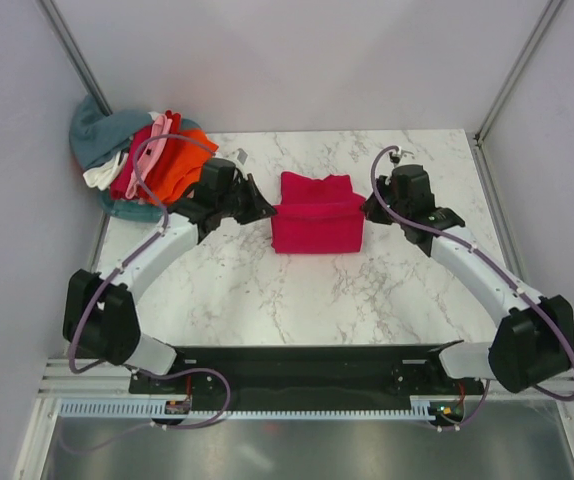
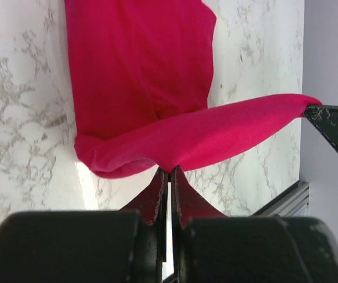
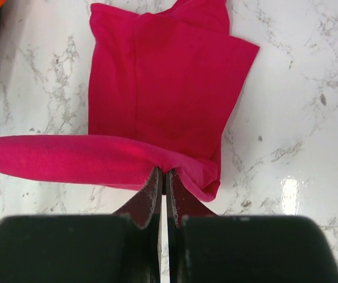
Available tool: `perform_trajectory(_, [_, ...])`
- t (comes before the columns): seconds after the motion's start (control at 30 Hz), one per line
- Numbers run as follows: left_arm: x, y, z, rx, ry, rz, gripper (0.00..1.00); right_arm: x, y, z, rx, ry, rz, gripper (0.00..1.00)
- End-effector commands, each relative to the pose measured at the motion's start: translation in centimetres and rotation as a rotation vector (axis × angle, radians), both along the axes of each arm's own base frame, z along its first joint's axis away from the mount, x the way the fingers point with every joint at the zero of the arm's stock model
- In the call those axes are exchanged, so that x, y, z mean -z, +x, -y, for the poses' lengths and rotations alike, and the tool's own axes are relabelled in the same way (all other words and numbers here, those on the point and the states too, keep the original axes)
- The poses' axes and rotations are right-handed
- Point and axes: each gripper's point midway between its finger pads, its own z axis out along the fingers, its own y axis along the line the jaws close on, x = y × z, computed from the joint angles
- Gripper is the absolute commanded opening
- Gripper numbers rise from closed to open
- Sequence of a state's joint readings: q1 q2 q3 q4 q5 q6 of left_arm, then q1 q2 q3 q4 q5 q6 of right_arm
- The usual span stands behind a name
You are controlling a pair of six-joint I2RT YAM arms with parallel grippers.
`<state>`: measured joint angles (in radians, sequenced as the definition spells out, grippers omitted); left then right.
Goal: Fold and stack the t-shirts
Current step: Fold the tshirt
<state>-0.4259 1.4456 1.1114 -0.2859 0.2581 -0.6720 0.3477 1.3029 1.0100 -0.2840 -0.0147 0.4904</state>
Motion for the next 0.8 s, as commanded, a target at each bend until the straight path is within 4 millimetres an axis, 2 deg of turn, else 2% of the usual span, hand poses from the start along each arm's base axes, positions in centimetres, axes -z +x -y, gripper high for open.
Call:
perform_trajectory(0.0, [-1.3, 3.8, -0.1, -0.016, 0.035, 0.074, 0.02, -1.7, 3.7, 0.6, 0.051, -0.052, 0.083, 0.00])
perform_trajectory(0.03, [-1.9, 4.5, 0.1, -0.018, 0.029, 0.085, 0.02, -2.1, 4.4, 0.6, 0.054, -0.055, 0.093, 0.00])
perform_trajectory(0.17, [-0.6, 7.1, 0.4, -0.030, 0.028, 0.054, 0.02, -1.3, 7.0, 0.2, 0.061, -0.070, 0.087, 0.00])
perform_trajectory(0.2, [0.4, 7.7, 0.5, -0.035, 0.025, 0.029, 0.02, -0.3, 7.6, 0.1, 0.062, -0.077, 0.068, 0.00])
perform_trajectory(0.23, [0.5, 8.2, 0.5, -0.036, 0.022, 0.029, 0.02, -0.9, 8.4, 0.1, 0.066, -0.074, 0.082, 0.00])
perform_trajectory(0.3, [0.1, 9.4, 0.7, -0.041, 0.014, 0.045, 0.02, 0.2, 9.5, -0.1, 0.064, -0.083, 0.066, 0.00])
perform_trajectory(0.33, [0.7, 10.1, 0.9, -0.043, 0.017, 0.038, 0.02, -0.2, 10.3, 0.0, 0.070, -0.080, 0.077, 0.00])
perform_trajectory(0.37, [0.3, 10.8, 1.0, -0.045, 0.013, 0.052, 0.02, -0.1, 10.8, 0.1, 0.074, -0.080, 0.082, 0.00])
perform_trajectory(0.4, [0.3, 11.5, 0.9, -0.051, 0.015, 0.058, 0.02, 0.8, 11.4, 0.0, 0.074, -0.083, 0.067, 0.00])
perform_trajectory(0.43, [1.6, 12.2, 0.9, -0.055, 0.026, 0.038, 0.02, 0.2, 12.2, 0.1, 0.081, -0.078, 0.083, 0.00])
perform_trajectory(0.47, [0.7, 13.3, 1.0, -0.063, 0.018, 0.064, 0.02, 0.5, 12.8, 0.2, 0.087, -0.076, 0.083, 0.00])
perform_trajectory(0.5, [0.9, 13.9, 0.9, -0.068, 0.013, 0.059, 0.02, 1.4, 13.4, 0.1, 0.088, -0.077, 0.069, 0.00])
perform_trajectory(0.53, [0.3, 15.0, 1.0, -0.074, 0.005, 0.081, 0.02, 1.2, 14.2, 0.2, 0.096, -0.070, 0.080, 0.00])
perform_trajectory(0.57, [1.7, 15.8, 1.0, -0.078, 0.011, 0.058, 0.02, 1.3, 14.9, 0.2, 0.101, -0.063, 0.087, 0.00])
perform_trajectory(0.6, [2.2, 16.5, 0.8, -0.086, 0.004, 0.050, 0.02, 2.5, 15.5, 0.0, 0.102, -0.060, 0.070, 0.00])
perform_trajectory(0.63, [1.4, 17.6, 1.1, -0.088, -0.012, 0.079, 0.03, 2.1, 16.6, -0.1, 0.103, -0.044, 0.102, 0.00])
perform_trajectory(0.67, [3.4, 18.4, 1.2, -0.088, -0.002, 0.053, 0.07, 2.3, 17.2, -0.2, 0.104, -0.036, 0.109, 0.00])
perform_trajectory(0.7, [3.8, 19.1, 1.1, -0.088, -0.008, 0.048, 0.14, 3.8, 17.9, -0.6, 0.093, -0.029, 0.093, 0.00])
perform_trajectory(0.73, [2.7, 20.3, 1.4, -0.080, -0.027, 0.077, 0.25, 3.5, 18.7, -0.7, 0.088, -0.016, 0.111, 0.02])
perform_trajectory(0.77, [4.6, 20.9, 1.6, -0.073, -0.025, 0.049, 0.41, 3.2, 19.5, -0.9, 0.087, -0.003, 0.136, 0.11])
